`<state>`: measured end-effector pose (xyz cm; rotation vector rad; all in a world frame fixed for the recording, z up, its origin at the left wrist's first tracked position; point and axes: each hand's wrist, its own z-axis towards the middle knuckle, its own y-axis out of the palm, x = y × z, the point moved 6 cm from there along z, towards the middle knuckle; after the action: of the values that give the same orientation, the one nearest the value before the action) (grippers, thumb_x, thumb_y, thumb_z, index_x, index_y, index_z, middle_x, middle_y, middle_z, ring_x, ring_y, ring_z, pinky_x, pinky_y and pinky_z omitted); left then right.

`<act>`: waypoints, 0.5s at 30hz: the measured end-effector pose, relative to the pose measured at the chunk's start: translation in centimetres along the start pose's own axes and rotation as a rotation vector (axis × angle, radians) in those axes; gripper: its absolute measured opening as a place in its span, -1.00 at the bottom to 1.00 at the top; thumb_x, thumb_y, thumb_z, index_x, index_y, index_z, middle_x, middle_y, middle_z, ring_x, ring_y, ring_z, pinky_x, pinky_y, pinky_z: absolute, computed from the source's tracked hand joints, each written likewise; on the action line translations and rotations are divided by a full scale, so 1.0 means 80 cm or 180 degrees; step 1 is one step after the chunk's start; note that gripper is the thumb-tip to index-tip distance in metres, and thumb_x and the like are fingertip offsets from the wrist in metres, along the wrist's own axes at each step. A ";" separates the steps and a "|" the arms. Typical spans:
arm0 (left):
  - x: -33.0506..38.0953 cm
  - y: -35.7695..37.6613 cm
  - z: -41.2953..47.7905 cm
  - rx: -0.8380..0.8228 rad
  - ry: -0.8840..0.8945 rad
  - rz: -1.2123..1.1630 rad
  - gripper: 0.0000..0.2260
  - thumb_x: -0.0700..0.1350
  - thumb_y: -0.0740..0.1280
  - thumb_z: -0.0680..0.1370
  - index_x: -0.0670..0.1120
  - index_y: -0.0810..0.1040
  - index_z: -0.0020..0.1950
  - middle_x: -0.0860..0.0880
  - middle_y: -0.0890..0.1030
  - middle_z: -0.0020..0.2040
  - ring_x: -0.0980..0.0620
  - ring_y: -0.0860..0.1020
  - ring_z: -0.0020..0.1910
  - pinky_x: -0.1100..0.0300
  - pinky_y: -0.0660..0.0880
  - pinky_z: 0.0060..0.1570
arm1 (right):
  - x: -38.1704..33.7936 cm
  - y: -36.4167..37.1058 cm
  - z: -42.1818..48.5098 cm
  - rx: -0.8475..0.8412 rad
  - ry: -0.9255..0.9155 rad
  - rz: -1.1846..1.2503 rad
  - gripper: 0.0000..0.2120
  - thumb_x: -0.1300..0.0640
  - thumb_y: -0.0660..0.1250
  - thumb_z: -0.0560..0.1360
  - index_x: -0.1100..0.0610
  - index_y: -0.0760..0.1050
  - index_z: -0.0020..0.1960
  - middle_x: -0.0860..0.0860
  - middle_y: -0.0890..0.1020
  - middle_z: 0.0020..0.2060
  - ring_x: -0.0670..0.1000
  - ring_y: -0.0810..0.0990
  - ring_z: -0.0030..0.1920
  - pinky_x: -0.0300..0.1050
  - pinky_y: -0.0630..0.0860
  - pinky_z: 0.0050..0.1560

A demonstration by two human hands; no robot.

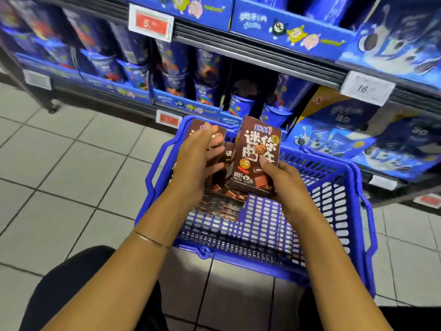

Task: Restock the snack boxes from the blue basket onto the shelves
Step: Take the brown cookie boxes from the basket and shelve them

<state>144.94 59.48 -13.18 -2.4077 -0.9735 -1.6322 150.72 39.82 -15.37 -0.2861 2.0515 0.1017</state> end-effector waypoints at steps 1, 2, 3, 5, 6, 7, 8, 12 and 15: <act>-0.004 0.001 -0.002 -0.0091 -0.0102 0.0038 -0.63 0.23 0.26 0.69 0.05 0.61 0.36 0.02 0.72 0.24 0.02 0.69 0.23 0.12 0.60 -0.07 | -0.009 0.003 -0.008 -0.0048 -0.0068 0.0054 -0.67 -0.08 0.42 0.56 0.12 0.61 0.19 0.04 0.76 0.01 0.08 0.74 0.05 0.12 0.59 0.22; -0.006 0.004 -0.004 -0.0274 -0.0217 0.0070 -0.58 0.28 0.27 0.67 0.05 0.61 0.37 -0.01 0.72 0.25 -0.01 0.70 0.22 0.11 0.62 -0.08 | -0.016 0.008 -0.015 -0.0108 -0.0148 0.0082 -0.67 -0.08 0.42 0.56 0.12 0.62 0.19 0.04 0.76 0.02 0.09 0.74 0.05 0.14 0.59 0.23; -0.006 0.010 -0.007 -0.0539 -0.0326 0.0069 -0.53 0.32 0.27 0.64 0.04 0.63 0.38 -0.04 0.73 0.24 -0.04 0.72 0.19 0.07 0.66 -0.08 | -0.023 0.016 -0.022 -0.0167 -0.0251 0.0044 -0.68 -0.08 0.42 0.56 0.11 0.62 0.19 0.04 0.76 0.02 0.09 0.74 0.05 0.14 0.59 0.22; -0.004 0.022 -0.010 -0.1014 -0.0397 -0.0031 -0.48 0.31 0.32 0.62 -0.04 0.66 0.37 -0.12 0.74 0.23 -0.13 0.73 0.19 -0.06 0.70 0.09 | -0.032 0.036 -0.036 -0.0209 -0.0513 -0.0185 -0.69 -0.06 0.44 0.55 0.11 0.60 0.19 0.03 0.76 0.01 0.06 0.75 0.02 0.09 0.63 0.14; -0.004 0.024 -0.011 -0.1109 -0.0378 -0.0069 -0.50 0.25 0.36 0.62 -0.09 0.66 0.36 -0.15 0.74 0.23 -0.17 0.72 0.20 -0.13 0.67 0.20 | -0.033 0.046 -0.040 -0.0179 -0.0596 -0.0268 -0.68 -0.05 0.45 0.55 0.11 0.58 0.20 0.02 0.75 0.00 0.04 0.75 0.00 0.06 0.64 0.09; -0.002 0.021 -0.010 -0.1048 -0.0334 -0.0033 -0.56 0.17 0.41 0.62 -0.11 0.66 0.35 -0.16 0.74 0.21 -0.19 0.72 0.20 -0.20 0.63 0.28 | -0.033 0.054 -0.045 -0.0154 -0.0613 -0.0297 -0.66 -0.04 0.47 0.53 0.10 0.55 0.20 0.02 0.75 -0.01 0.03 0.75 -0.02 0.04 0.65 0.06; -0.002 0.015 -0.008 -0.0878 -0.0284 0.0046 -0.61 0.10 0.45 0.63 -0.12 0.66 0.34 -0.16 0.75 0.18 -0.19 0.73 0.17 -0.22 0.62 0.29 | -0.031 0.062 -0.048 -0.0171 -0.0588 -0.0300 -0.64 -0.05 0.49 0.51 0.10 0.52 0.20 0.03 0.75 -0.02 0.04 0.75 -0.04 0.03 0.66 0.04; 0.002 -0.001 -0.005 -0.0703 -0.0234 -0.0023 -0.68 0.04 0.45 0.63 -0.12 0.66 0.29 -0.16 0.77 0.12 -0.18 0.76 0.09 -0.07 0.71 0.06 | -0.033 0.069 -0.047 -0.0261 -0.0614 -0.0298 -0.63 -0.14 0.44 0.53 0.07 0.52 0.20 0.06 0.74 -0.06 -0.02 0.75 -0.10 -0.13 0.62 -0.12; 0.014 -0.012 0.002 -0.0681 -0.0217 -0.0286 -0.62 0.06 0.45 0.61 -0.15 0.63 0.31 -0.19 0.76 0.13 -0.19 0.76 0.08 -0.08 0.70 0.05 | -0.031 0.055 -0.032 -0.0148 -0.0475 -0.0300 -0.51 -0.33 0.21 0.57 0.02 0.57 0.21 0.08 0.71 -0.04 -0.05 0.67 -0.18 -0.16 0.56 -0.24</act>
<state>144.85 60.84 -12.56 -2.6078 -0.9766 -1.7797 148.58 44.02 -12.23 -0.3920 1.8865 0.1096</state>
